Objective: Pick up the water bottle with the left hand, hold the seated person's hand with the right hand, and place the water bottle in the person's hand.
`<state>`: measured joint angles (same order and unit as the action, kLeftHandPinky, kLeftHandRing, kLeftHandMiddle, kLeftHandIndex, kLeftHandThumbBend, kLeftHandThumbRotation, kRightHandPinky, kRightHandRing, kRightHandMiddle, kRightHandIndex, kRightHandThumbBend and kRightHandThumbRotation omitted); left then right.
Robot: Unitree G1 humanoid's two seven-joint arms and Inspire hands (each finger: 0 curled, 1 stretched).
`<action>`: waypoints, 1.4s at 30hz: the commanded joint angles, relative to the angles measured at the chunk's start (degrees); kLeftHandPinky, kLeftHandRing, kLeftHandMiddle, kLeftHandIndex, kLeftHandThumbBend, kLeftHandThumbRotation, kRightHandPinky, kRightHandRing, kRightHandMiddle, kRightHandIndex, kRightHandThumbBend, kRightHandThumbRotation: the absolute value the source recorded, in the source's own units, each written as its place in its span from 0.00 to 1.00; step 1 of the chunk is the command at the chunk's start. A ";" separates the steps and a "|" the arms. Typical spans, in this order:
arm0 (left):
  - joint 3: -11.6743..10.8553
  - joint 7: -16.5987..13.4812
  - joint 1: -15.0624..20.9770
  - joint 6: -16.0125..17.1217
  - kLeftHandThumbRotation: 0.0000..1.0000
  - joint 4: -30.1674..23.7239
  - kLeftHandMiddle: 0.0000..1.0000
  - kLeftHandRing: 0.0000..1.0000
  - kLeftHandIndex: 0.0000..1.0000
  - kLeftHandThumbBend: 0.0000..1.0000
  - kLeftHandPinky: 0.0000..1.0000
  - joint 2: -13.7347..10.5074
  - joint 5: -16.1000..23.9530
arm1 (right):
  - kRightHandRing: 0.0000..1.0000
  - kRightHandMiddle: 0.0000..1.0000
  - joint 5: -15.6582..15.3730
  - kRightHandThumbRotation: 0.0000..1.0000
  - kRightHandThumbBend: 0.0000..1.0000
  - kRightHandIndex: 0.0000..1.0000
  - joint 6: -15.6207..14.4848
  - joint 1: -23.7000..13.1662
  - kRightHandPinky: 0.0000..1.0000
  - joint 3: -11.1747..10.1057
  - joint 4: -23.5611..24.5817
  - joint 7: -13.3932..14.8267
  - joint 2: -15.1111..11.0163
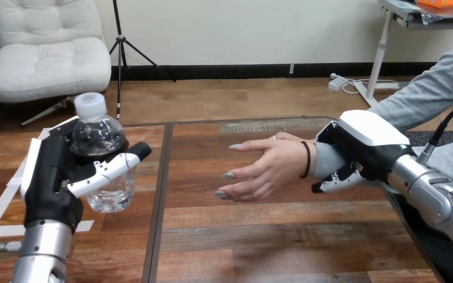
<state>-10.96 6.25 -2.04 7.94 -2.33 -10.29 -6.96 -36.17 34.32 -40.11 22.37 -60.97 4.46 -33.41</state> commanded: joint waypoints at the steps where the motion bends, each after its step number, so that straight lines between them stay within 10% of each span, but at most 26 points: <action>1: 1.07 0.60 6.24 1.33 0.00 -2.42 0.40 0.36 0.40 0.72 0.29 0.04 -0.55 | 0.23 0.29 1.09 0.00 0.67 0.29 0.60 -5.30 0.19 -0.65 3.02 0.34 2.96; 42: 5.96 2.37 13.08 0.32 0.00 3.02 0.38 0.34 0.39 0.76 0.29 2.65 0.84 | 0.21 0.27 1.91 0.00 0.67 0.28 0.54 -5.65 0.17 -1.11 3.22 -1.38 5.47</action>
<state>-5.69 8.47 5.95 7.72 0.36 -8.03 -6.22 -36.17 33.66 -40.13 22.37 -60.97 3.11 -30.23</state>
